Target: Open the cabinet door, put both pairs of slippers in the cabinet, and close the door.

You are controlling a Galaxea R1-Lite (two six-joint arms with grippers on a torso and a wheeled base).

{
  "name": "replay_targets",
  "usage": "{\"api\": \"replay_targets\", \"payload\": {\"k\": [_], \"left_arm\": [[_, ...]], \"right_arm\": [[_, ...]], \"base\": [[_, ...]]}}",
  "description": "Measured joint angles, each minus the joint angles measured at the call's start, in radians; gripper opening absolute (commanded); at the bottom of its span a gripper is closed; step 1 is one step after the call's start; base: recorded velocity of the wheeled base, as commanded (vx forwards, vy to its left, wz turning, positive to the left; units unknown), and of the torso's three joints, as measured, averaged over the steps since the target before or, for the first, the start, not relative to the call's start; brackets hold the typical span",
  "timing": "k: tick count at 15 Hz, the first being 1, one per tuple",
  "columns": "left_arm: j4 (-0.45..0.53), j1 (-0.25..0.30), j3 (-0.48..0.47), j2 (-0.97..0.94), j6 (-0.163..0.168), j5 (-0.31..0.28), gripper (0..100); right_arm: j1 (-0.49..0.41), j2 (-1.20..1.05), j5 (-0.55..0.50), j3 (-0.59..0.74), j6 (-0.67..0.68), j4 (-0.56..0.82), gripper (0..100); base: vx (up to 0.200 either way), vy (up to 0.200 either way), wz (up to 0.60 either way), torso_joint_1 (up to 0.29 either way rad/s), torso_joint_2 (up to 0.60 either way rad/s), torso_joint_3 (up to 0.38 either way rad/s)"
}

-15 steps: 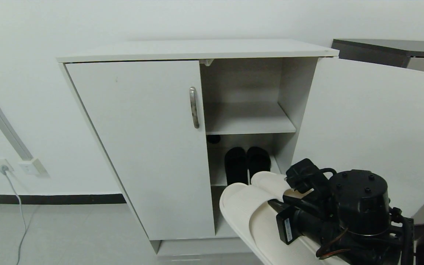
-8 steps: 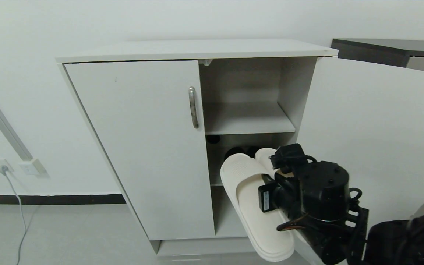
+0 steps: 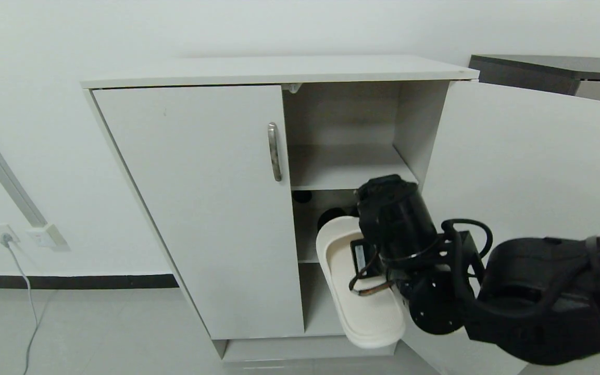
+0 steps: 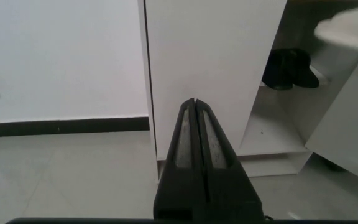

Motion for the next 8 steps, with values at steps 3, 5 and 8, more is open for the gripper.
{"api": "replay_targets", "payload": {"k": [3, 5, 8], "left_arm": [[0.000, 0.000, 0.000, 0.000, 0.000, 0.000, 0], [0.000, -0.001, 0.000, 0.000, 0.001, 0.000, 0], [0.000, -0.001, 0.000, 0.000, 0.000, 0.015, 0]], "right_arm": [[0.011, -0.013, -0.064, -0.128, -0.021, -0.005, 0], [0.010, -0.012, -0.067, -0.122, -0.068, -0.097, 0], [0.009, -0.004, -0.064, -0.091, -0.077, -0.134, 0]], "base": [[0.000, 0.000, 0.00, 0.000, 0.00, 0.000], [0.000, 0.000, 0.00, 0.000, 0.00, 0.000], [0.000, 0.000, 0.00, 0.000, 0.00, 0.000]]}}
